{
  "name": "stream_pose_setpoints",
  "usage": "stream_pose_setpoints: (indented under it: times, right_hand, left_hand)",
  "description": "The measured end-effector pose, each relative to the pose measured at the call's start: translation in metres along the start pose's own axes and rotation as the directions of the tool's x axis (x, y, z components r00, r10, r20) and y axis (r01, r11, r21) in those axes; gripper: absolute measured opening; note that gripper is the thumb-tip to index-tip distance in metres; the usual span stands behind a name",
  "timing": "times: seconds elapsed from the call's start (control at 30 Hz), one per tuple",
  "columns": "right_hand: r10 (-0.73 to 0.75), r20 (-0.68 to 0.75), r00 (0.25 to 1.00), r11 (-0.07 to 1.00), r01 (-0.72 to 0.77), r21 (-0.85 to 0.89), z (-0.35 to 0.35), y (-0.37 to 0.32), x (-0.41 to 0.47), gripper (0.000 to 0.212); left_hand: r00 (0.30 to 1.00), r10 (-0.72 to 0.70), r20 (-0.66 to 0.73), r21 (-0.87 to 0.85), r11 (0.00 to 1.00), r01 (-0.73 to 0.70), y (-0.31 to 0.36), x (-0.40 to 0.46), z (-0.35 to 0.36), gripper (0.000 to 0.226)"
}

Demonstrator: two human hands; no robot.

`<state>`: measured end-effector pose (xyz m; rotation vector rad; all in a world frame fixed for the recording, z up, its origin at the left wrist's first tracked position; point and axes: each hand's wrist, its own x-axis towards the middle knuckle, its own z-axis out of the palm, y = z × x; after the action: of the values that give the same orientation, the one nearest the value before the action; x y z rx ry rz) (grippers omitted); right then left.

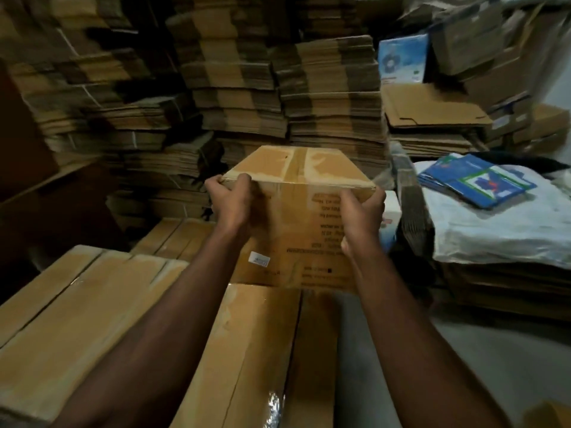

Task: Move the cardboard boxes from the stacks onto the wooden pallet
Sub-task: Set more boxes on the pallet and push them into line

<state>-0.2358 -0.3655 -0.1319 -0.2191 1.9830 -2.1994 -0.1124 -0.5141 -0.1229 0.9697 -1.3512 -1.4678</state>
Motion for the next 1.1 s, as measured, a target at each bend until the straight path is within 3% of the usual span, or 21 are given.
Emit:
stream_pose_setpoints:
  times: [0.13, 0.3, 0.43, 0.6, 0.7, 1.1]
  right_hand:
    - [0.072, 0.040, 0.997, 0.997, -0.071, -0.005, 0.054, 0.024, -0.001, 0.058]
    - [0.106, -0.018, 0.994, 0.994, -0.107, -0.017, 0.137, 0.057, -0.016, 0.058]
    - [0.127, -0.010, 0.992, 0.991, -0.127, -0.034, 0.210, 0.088, -0.012, 0.047]
    - [0.115, -0.049, 0.992, 0.993, -0.116, -0.027, 0.280, 0.132, 0.003, 0.053]
    - [0.113, -0.071, 0.991, 0.993, -0.115, -0.023, 0.306, 0.152, 0.013, 0.046]
    - [0.023, -0.040, 0.999, 0.982, -0.031, -0.186, 0.356, 0.227, 0.080, 0.049]
  left_hand:
    - [1.000, -0.012, -0.028, 0.020, 1.000, 0.013, -0.006, 0.047, -0.037, 0.063]
    - [0.998, -0.053, 0.041, 0.030, 0.998, 0.052, -0.031, 0.116, -0.095, 0.061]
    - [0.994, -0.091, 0.058, 0.026, 0.996, 0.089, -0.054, 0.186, -0.136, 0.058]
    - [0.988, -0.095, 0.125, 0.056, 0.995, 0.088, -0.083, 0.271, -0.158, 0.055]
    - [0.976, -0.102, 0.190, 0.048, 0.994, 0.095, -0.104, 0.312, -0.164, 0.056]
    - [0.950, -0.116, 0.289, 0.007, 0.993, 0.119, -0.190, 0.402, -0.160, 0.065]
